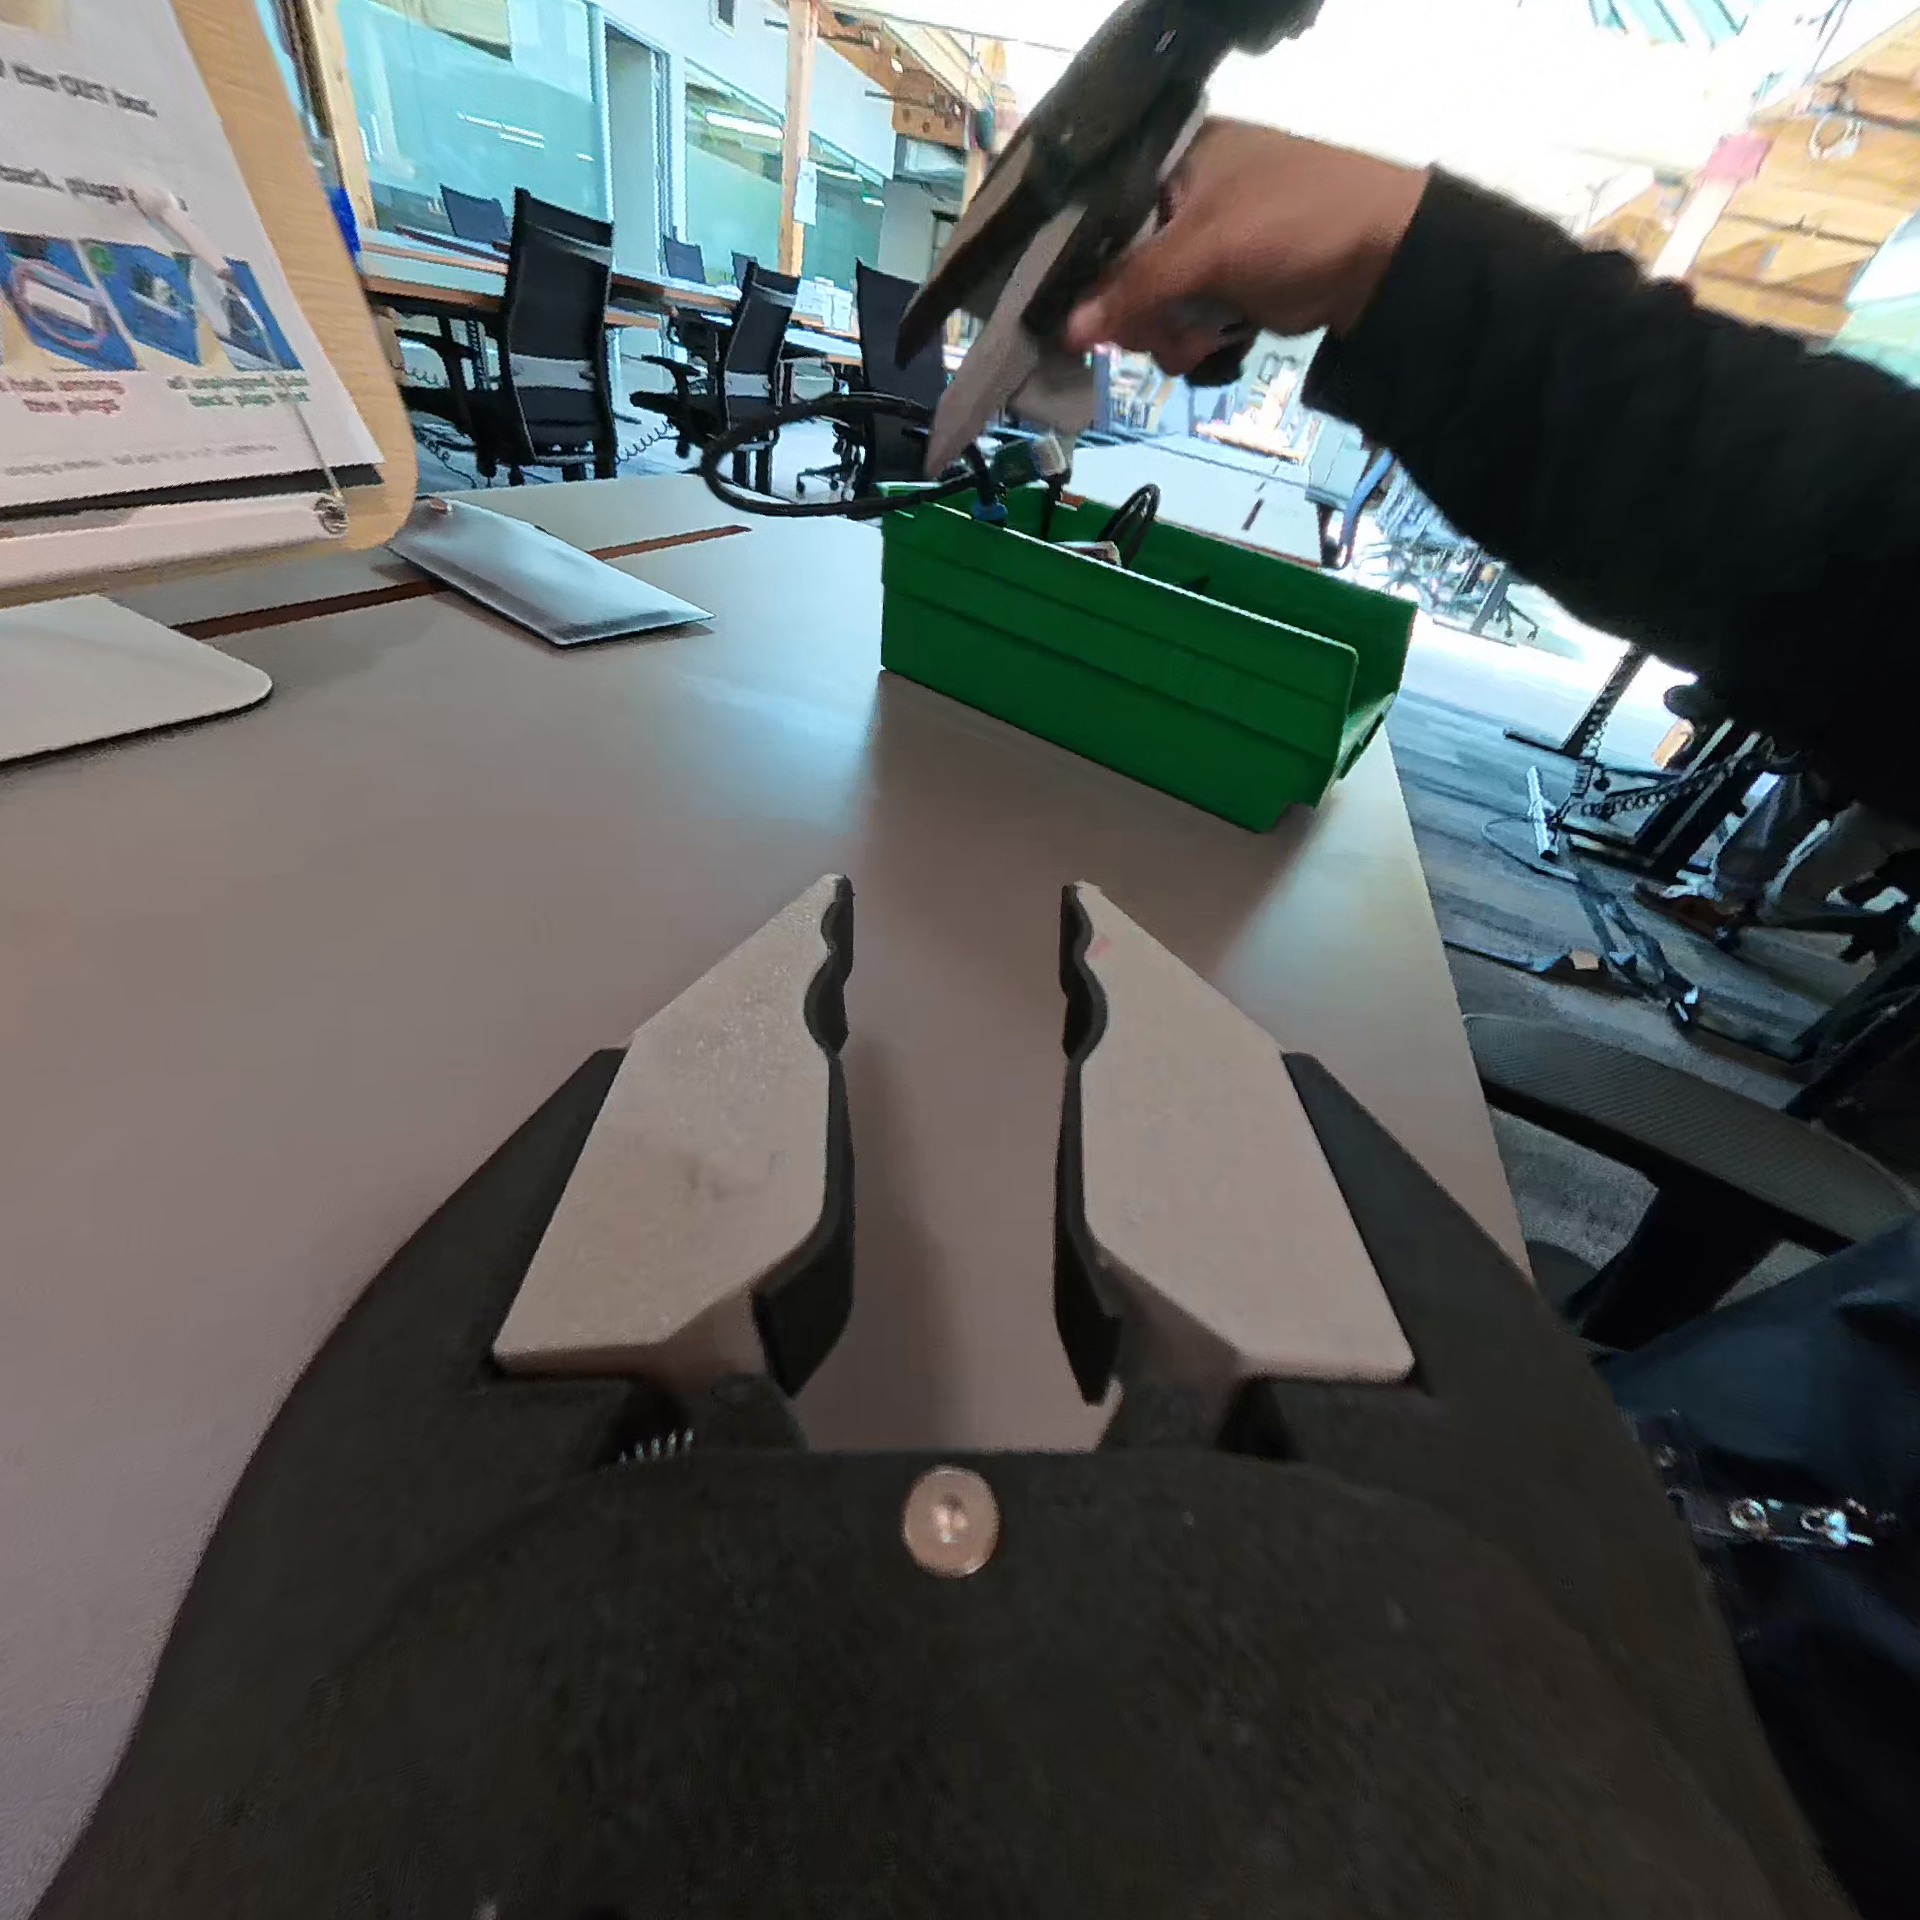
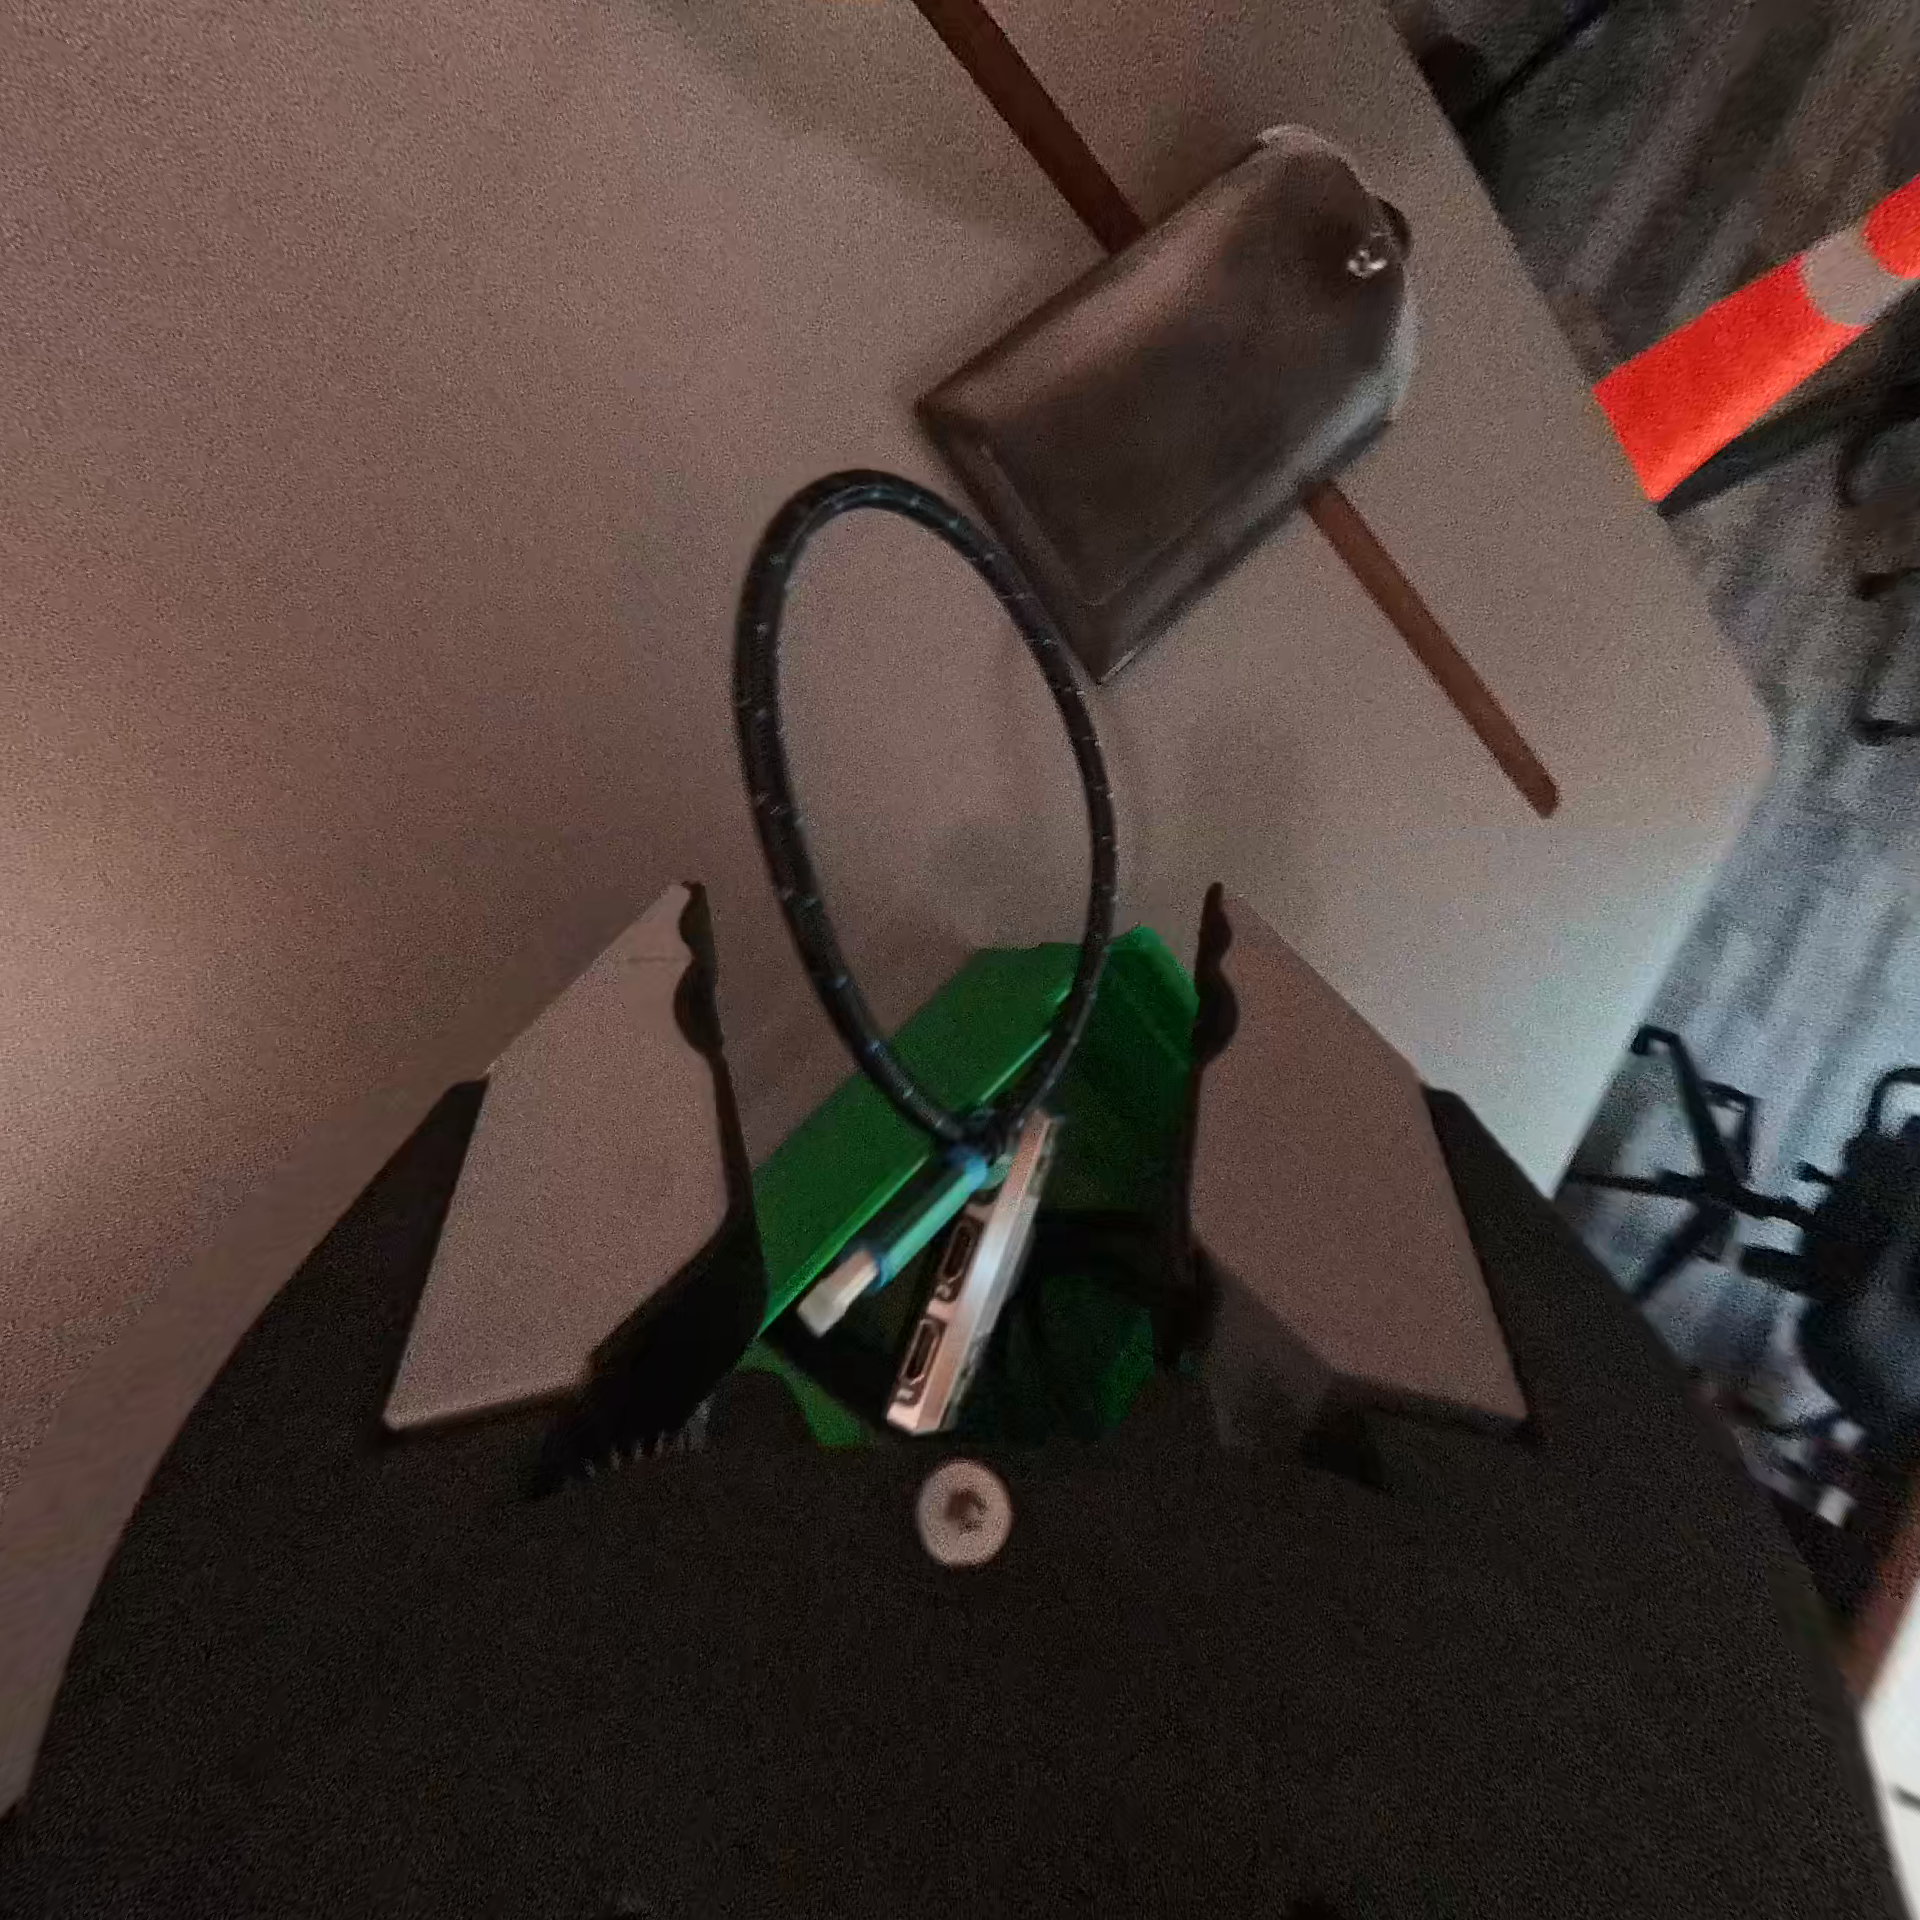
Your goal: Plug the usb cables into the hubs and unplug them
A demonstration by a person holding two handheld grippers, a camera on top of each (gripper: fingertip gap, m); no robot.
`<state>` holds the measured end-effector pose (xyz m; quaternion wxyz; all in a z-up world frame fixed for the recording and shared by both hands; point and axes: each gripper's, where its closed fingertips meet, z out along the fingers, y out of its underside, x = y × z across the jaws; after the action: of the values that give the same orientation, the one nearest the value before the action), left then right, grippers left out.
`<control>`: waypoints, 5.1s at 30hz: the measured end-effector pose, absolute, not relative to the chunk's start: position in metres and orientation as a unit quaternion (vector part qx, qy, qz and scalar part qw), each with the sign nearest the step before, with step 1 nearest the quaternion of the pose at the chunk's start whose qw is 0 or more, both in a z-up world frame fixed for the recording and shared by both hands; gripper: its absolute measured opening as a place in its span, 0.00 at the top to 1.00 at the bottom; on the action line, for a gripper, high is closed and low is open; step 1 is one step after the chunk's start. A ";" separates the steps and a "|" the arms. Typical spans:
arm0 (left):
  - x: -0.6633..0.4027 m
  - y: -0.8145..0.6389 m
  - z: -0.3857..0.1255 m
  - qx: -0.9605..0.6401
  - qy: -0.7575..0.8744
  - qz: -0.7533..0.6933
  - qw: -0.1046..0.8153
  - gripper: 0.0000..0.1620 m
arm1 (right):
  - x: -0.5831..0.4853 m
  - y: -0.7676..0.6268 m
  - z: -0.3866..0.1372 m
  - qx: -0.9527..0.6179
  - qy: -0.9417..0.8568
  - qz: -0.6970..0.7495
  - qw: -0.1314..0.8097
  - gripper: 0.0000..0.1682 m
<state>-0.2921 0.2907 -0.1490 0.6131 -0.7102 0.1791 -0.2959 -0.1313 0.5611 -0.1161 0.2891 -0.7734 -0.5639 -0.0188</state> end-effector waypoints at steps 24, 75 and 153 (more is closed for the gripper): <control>-0.282 0.284 -0.158 -0.728 0.202 -0.289 0.588 0.81 | -0.009 0.603 -0.137 -0.867 -0.182 0.438 0.151 0.98; -0.288 0.288 -0.160 -0.734 0.176 -0.322 0.572 0.81 | -0.146 0.538 -0.107 -0.683 -0.635 0.270 0.239 0.83; -0.293 0.287 -0.159 -0.732 0.150 -0.349 0.566 0.83 | -0.080 0.420 -0.124 -0.580 -0.781 0.013 0.233 0.68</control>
<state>-0.2931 0.2871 -0.1586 0.5659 -0.7319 0.1504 -0.3486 -0.0805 0.4199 -0.1237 0.2328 -0.5798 -0.7807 0.0127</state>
